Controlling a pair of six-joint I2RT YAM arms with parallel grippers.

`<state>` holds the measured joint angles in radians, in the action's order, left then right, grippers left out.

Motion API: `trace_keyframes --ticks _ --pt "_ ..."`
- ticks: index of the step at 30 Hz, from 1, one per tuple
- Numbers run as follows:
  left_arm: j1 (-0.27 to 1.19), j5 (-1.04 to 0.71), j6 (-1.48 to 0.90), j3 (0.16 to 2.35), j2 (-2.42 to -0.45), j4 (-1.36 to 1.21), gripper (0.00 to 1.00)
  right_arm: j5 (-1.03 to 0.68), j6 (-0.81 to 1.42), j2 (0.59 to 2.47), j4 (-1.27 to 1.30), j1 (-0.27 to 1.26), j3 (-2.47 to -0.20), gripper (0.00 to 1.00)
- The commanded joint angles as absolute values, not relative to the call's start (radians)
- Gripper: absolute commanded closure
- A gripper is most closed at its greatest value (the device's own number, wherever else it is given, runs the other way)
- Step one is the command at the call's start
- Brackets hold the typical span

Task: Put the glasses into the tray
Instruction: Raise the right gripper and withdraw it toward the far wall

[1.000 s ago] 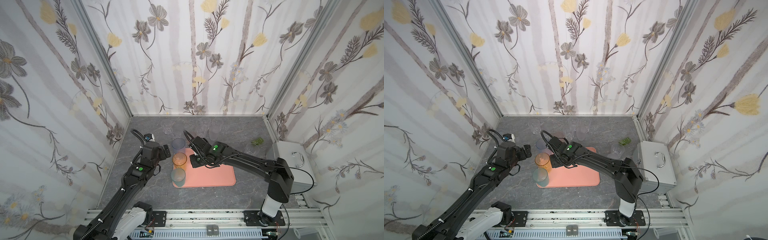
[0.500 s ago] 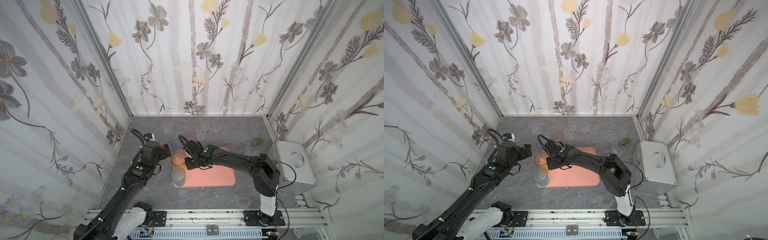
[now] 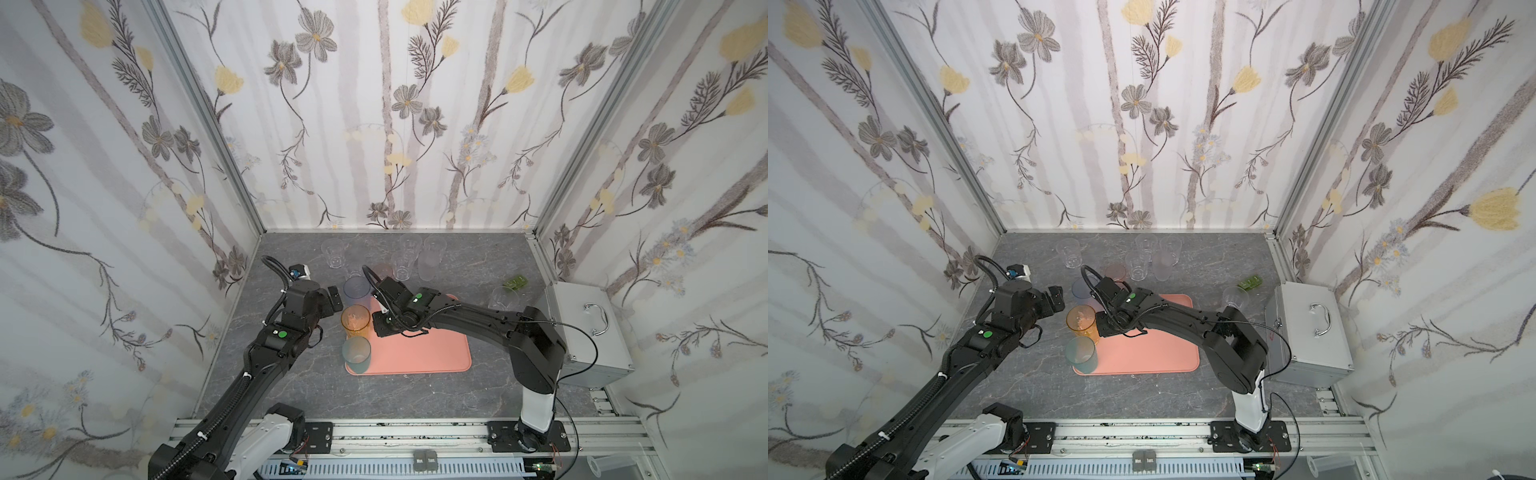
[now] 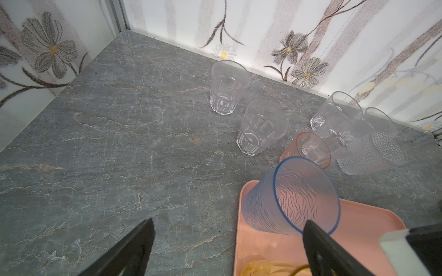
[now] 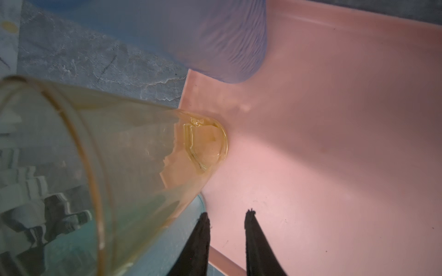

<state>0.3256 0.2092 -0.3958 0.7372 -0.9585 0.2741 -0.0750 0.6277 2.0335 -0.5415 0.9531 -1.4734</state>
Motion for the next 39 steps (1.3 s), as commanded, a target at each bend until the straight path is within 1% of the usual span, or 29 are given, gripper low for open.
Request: trace_keyframes --ticks 1,5,9,15,20,25,29,35,39 --pt "0.324 0.233 -0.391 0.754 -0.966 0.25 0.01 -0.054 0.614 1.982 -0.524 0.922 -1.464 0.71" --pt "0.324 0.263 -0.342 0.777 -0.987 0.25 0.0 0.002 0.559 1.927 -0.55 0.83 -1.463 0.69" --pt "0.323 0.263 -0.283 0.813 -1.022 0.23 0.0 0.034 0.508 1.917 -0.551 0.677 -1.493 0.65" --pt "0.307 0.267 -0.259 0.817 -1.046 0.152 0.0 0.022 0.5 1.996 -0.526 0.498 -1.63 0.57" --pt "0.299 0.213 -0.271 0.778 -1.041 0.106 0.0 0.027 0.527 2.105 -0.527 0.39 -1.742 0.55" --pt "0.3 0.252 -0.35 0.727 -1.06 0.104 0.0 0.032 0.55 2.215 -0.527 0.32 -1.839 0.55" --pt "0.3 0.213 -0.425 0.694 -1.031 0.097 0.0 0.021 0.565 2.3 -0.53 0.284 -1.918 0.54" --pt "0.3 0.173 -0.425 0.678 -1.019 0.089 0.0 -0.032 0.566 2.439 -0.554 0.262 -2.048 0.56" --pt "0.303 0.144 -0.411 0.679 -1.008 0.084 0.0 -0.047 0.57 2.495 -0.554 0.261 -2.094 0.59"
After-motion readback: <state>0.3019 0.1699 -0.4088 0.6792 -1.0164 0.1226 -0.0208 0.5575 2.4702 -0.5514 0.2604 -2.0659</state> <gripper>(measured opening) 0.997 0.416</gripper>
